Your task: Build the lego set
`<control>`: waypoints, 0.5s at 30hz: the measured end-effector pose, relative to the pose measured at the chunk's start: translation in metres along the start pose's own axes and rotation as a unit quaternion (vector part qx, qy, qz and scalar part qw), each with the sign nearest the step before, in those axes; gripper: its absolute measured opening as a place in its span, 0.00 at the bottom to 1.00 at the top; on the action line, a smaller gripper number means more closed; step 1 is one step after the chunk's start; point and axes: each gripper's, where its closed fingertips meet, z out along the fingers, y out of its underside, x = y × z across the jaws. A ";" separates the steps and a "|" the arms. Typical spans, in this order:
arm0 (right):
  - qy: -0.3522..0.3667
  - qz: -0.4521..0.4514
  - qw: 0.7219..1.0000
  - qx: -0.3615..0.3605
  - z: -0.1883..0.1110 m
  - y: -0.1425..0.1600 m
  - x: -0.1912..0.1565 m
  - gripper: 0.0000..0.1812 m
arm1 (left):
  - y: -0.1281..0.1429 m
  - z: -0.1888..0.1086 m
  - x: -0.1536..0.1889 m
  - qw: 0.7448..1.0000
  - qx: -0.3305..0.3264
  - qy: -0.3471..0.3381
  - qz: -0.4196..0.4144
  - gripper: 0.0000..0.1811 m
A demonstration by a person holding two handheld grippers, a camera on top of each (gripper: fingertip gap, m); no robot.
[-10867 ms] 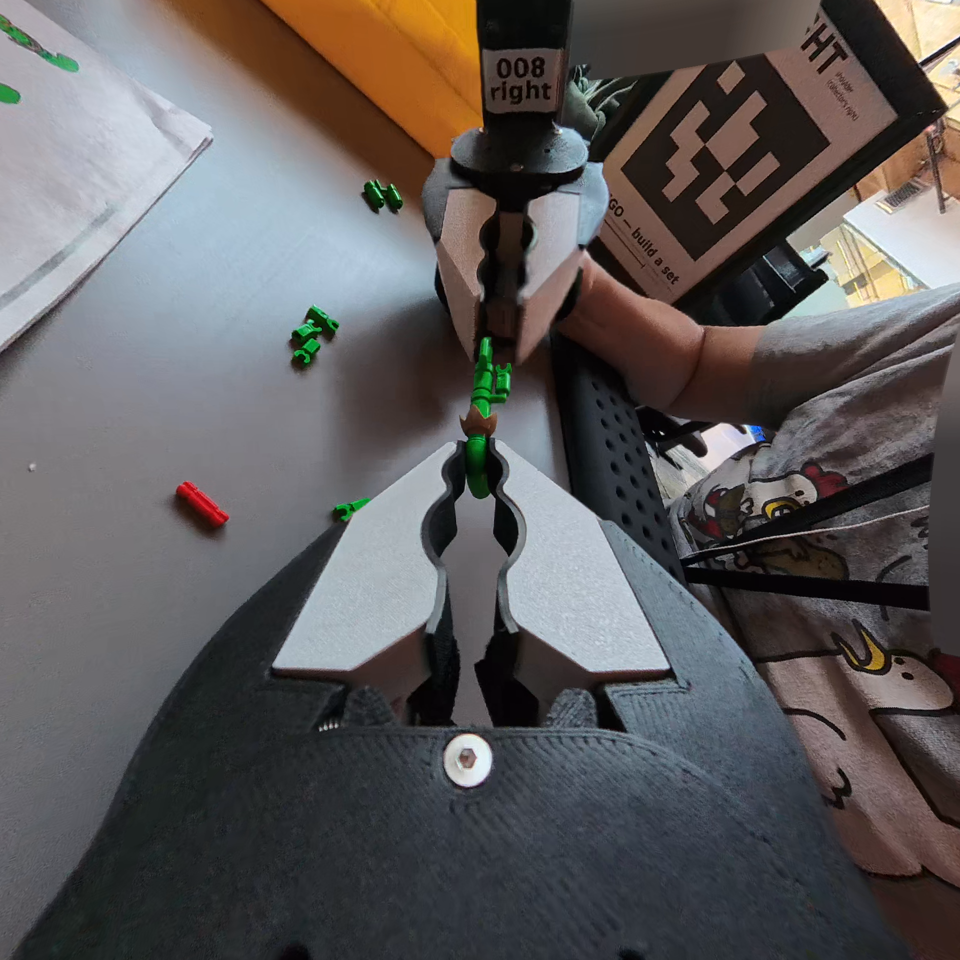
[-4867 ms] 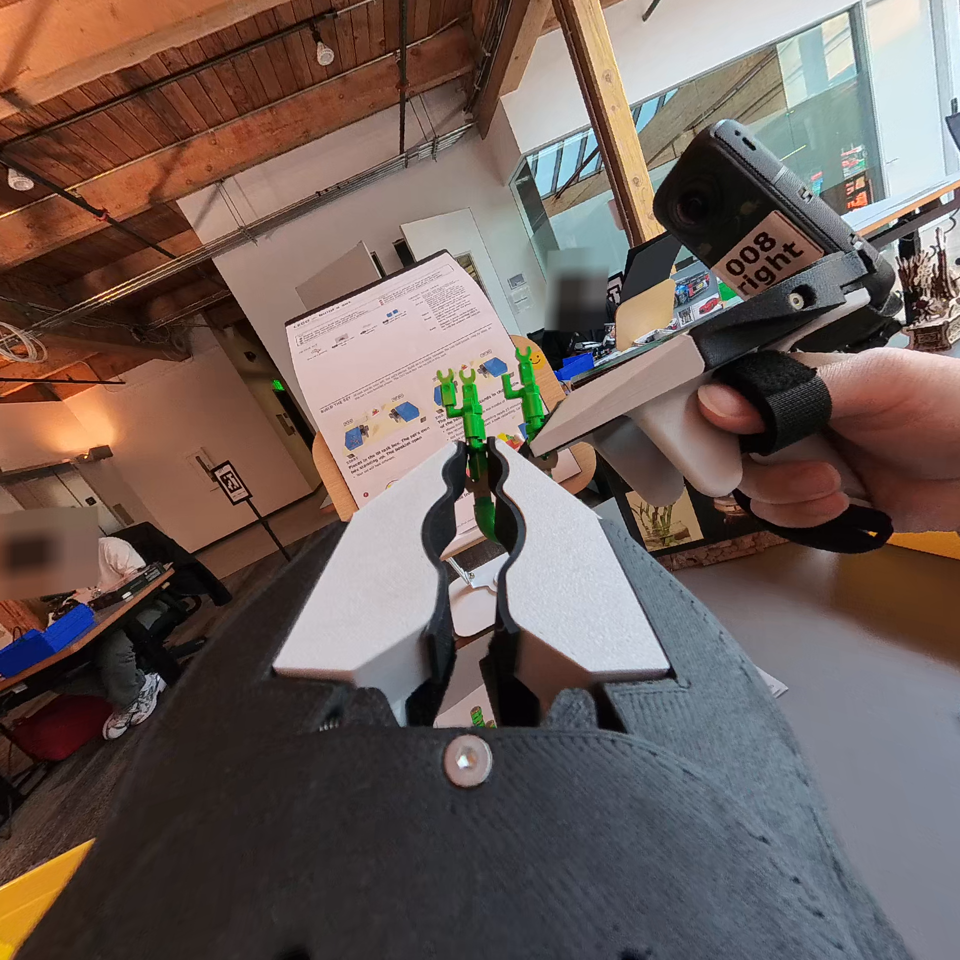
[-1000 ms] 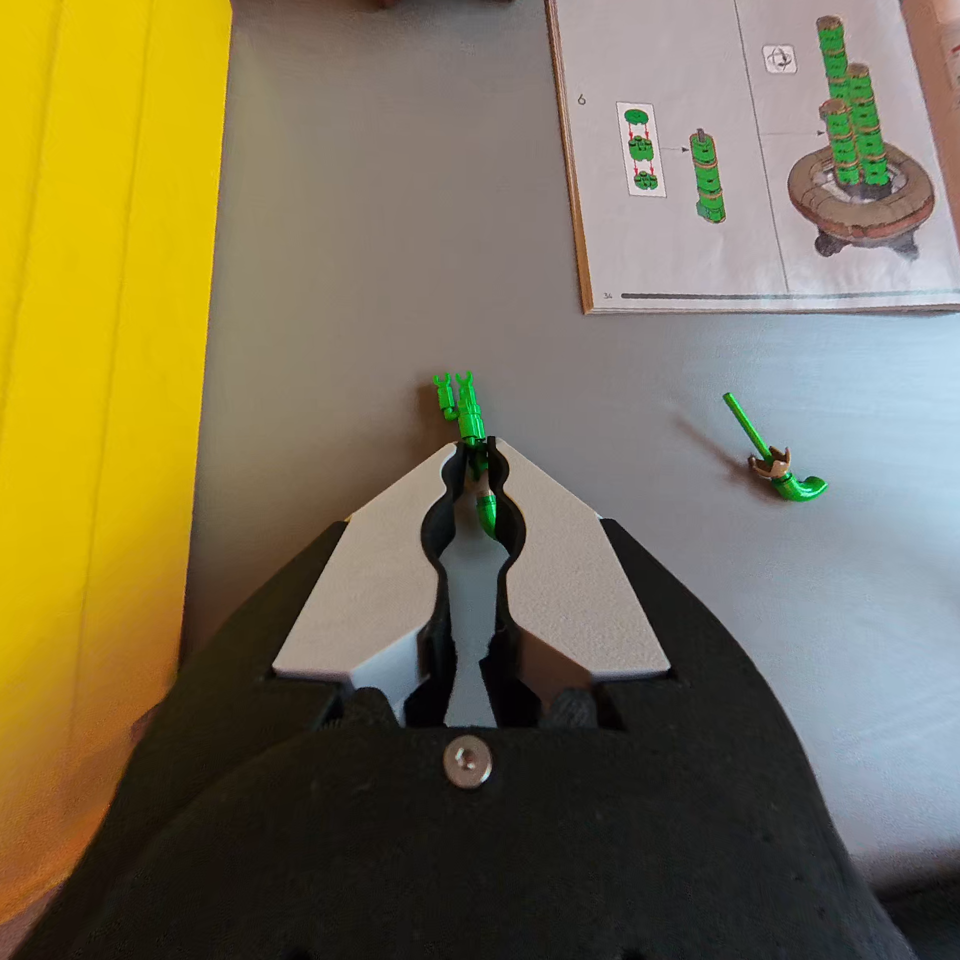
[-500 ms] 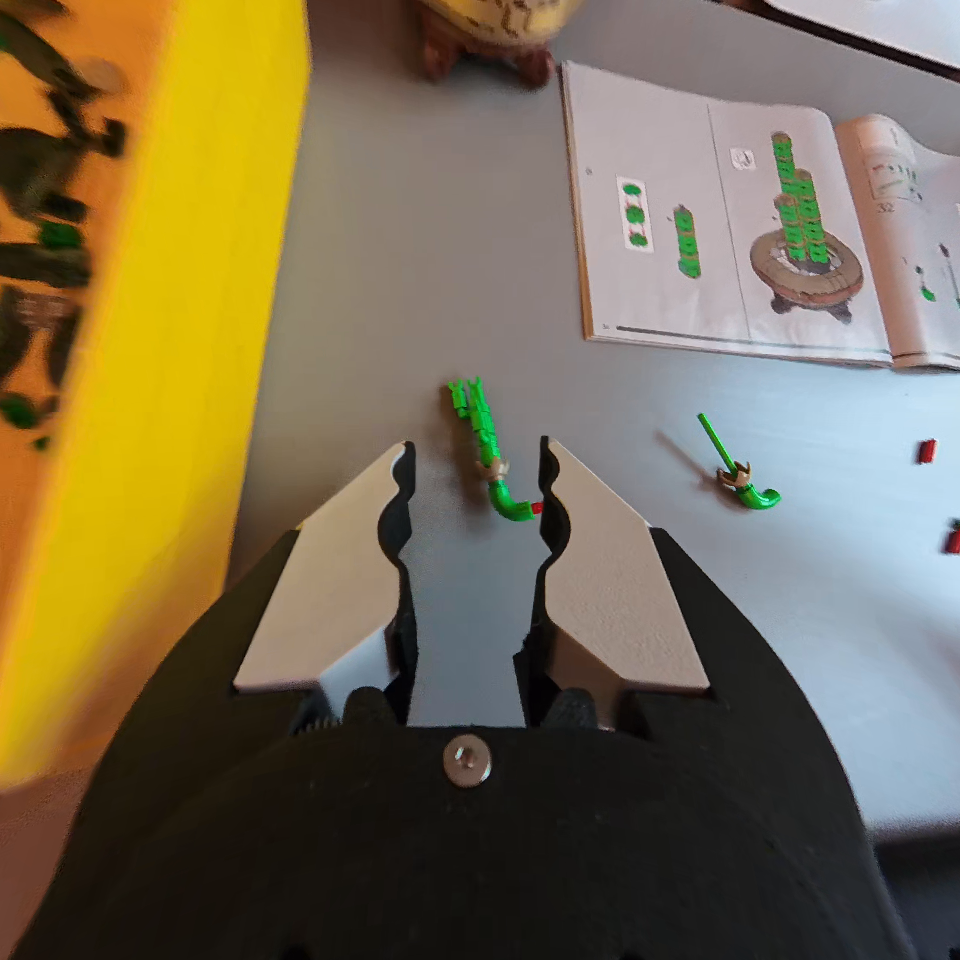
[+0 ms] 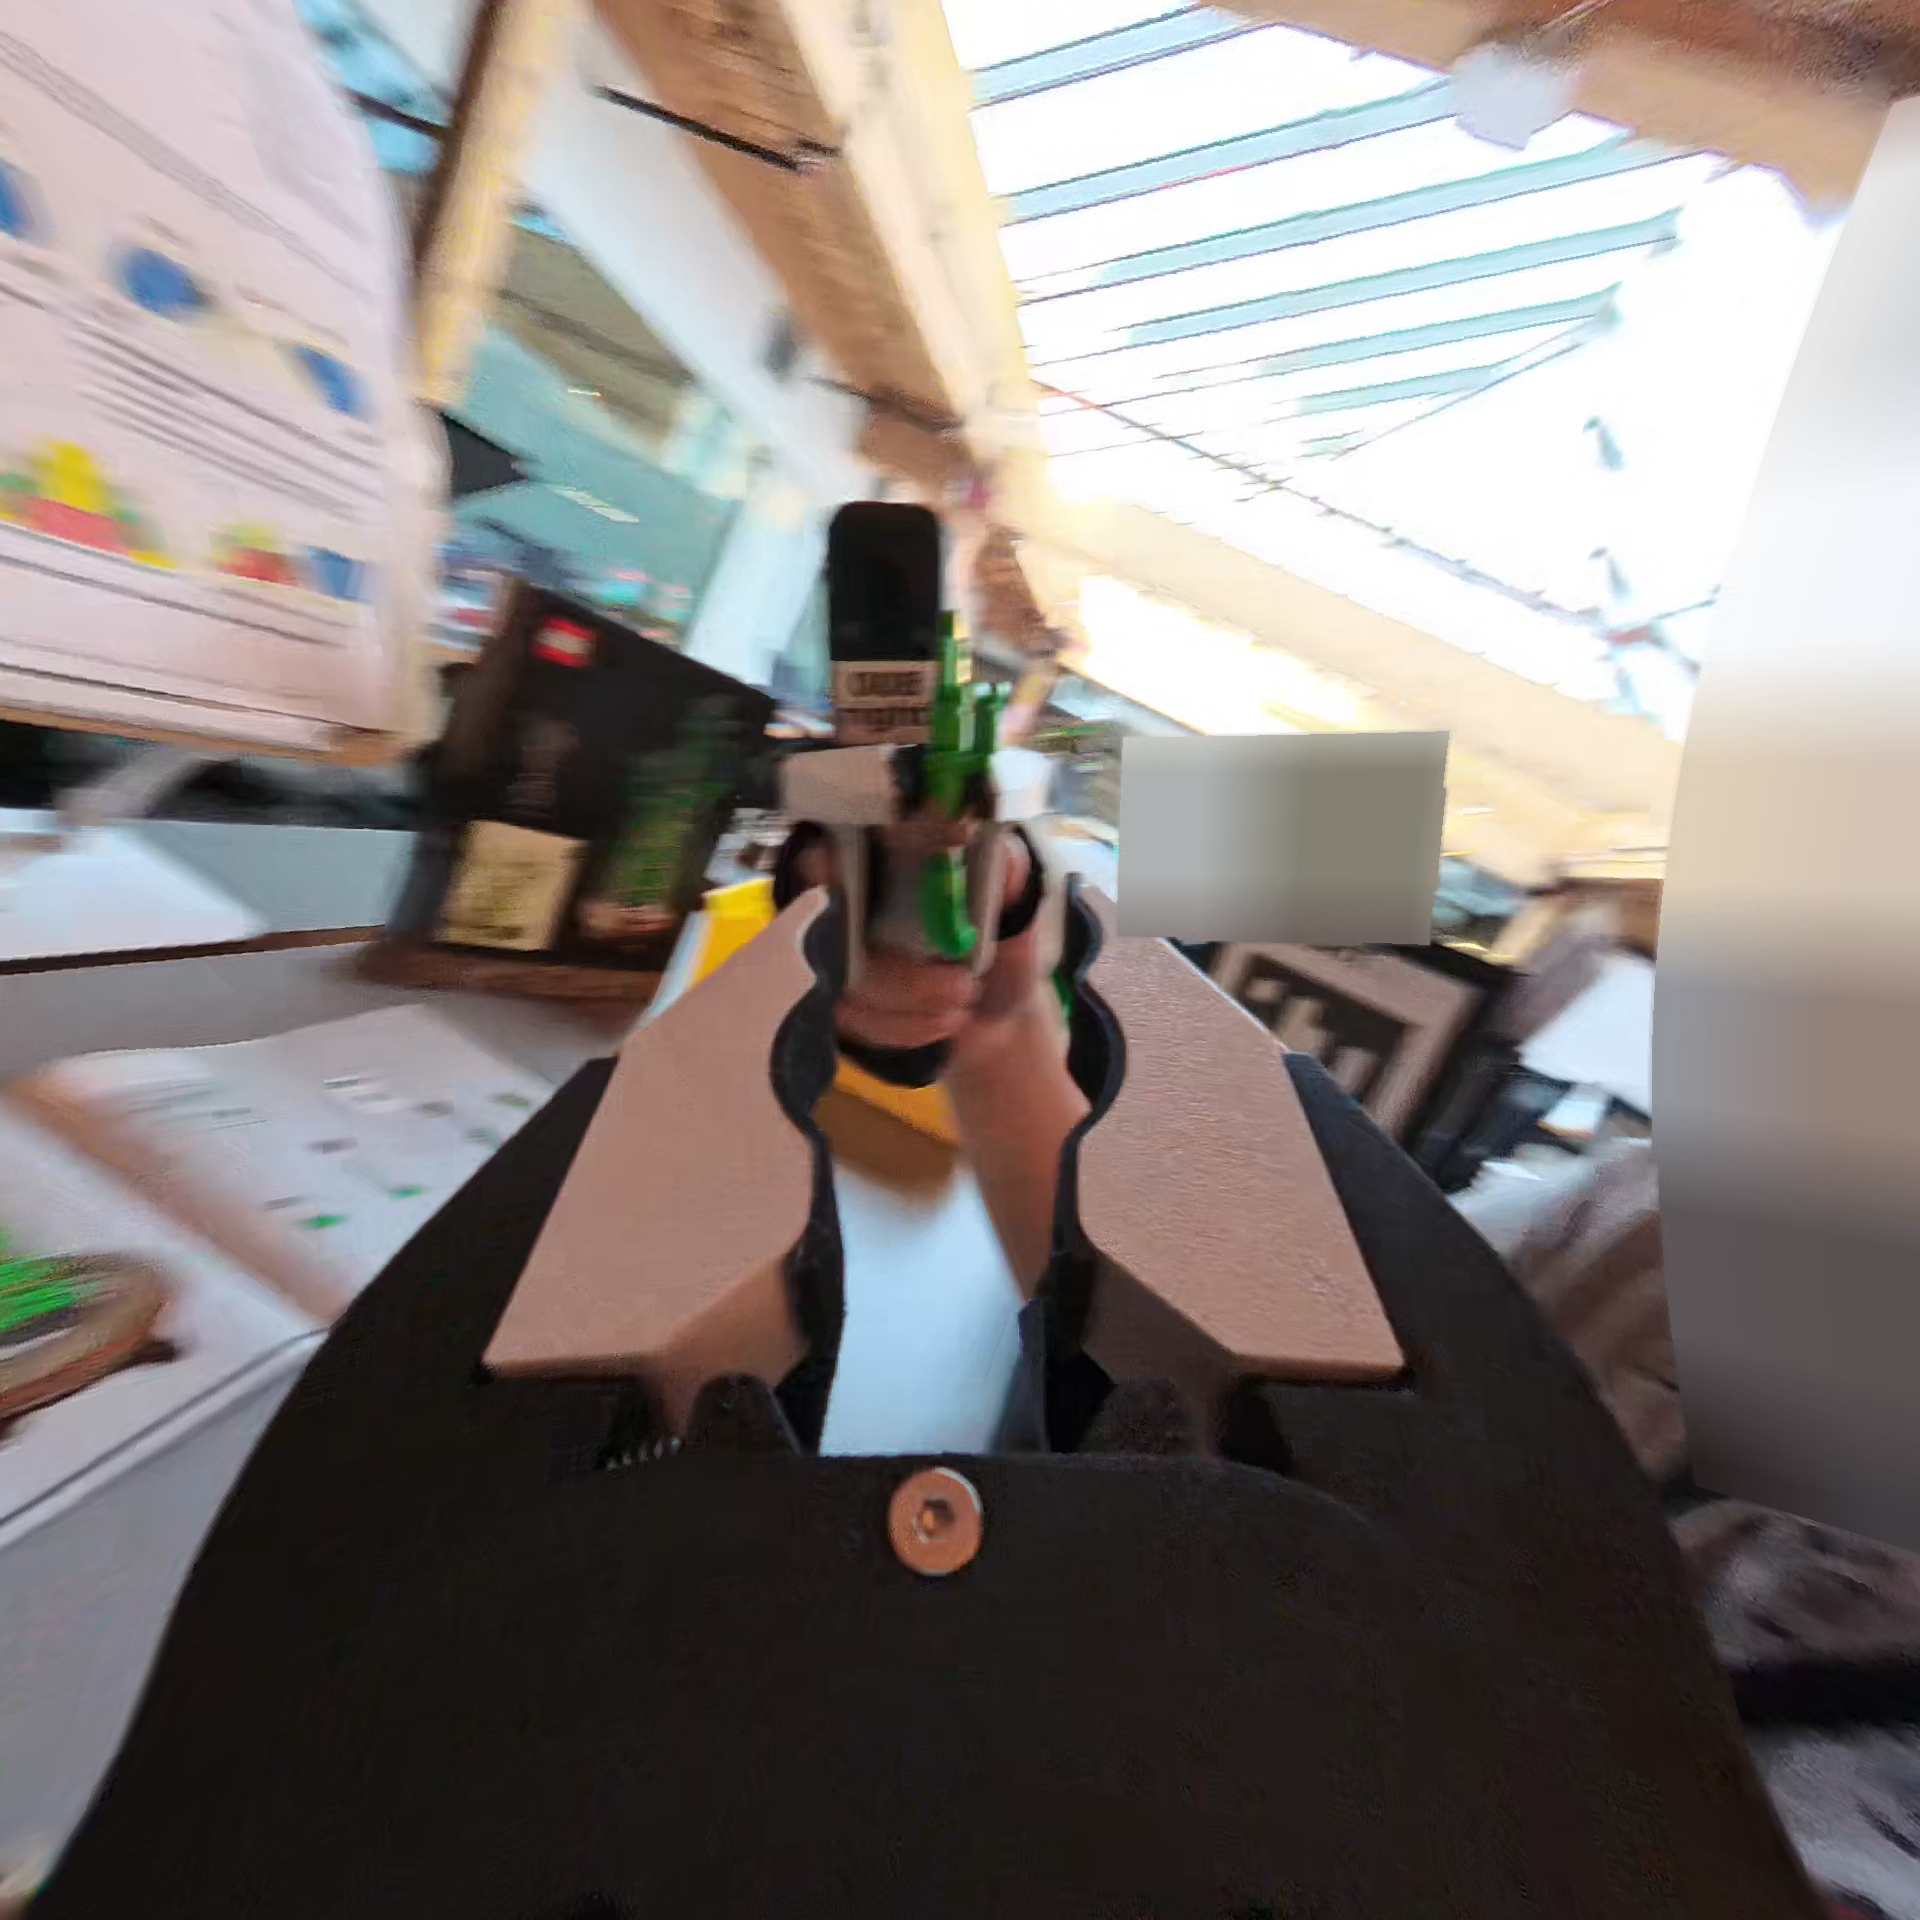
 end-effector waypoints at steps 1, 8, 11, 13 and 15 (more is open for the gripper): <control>0.000 0.003 1.000 -0.006 0.004 0.005 0.000 0.07 | 0.001 -0.001 0.003 1.000 0.005 0.024 -0.019 0.20; -0.038 0.032 0.999 -0.010 0.018 0.017 -0.005 0.08 | 0.010 -0.013 0.006 0.995 0.021 0.083 -0.047 0.07; -0.045 0.035 0.998 -0.020 0.019 0.023 -0.003 0.10 | 0.017 -0.016 0.004 0.996 0.007 0.079 -0.045 0.03; -0.045 0.035 0.998 -0.035 0.015 0.029 -0.004 0.12 | 0.022 -0.017 0.001 0.997 -0.004 0.067 -0.048 0.03; -0.030 0.030 0.997 -0.057 0.007 0.039 -0.003 0.16 | 0.032 -0.017 -0.003 0.996 -0.029 0.059 -0.059 0.03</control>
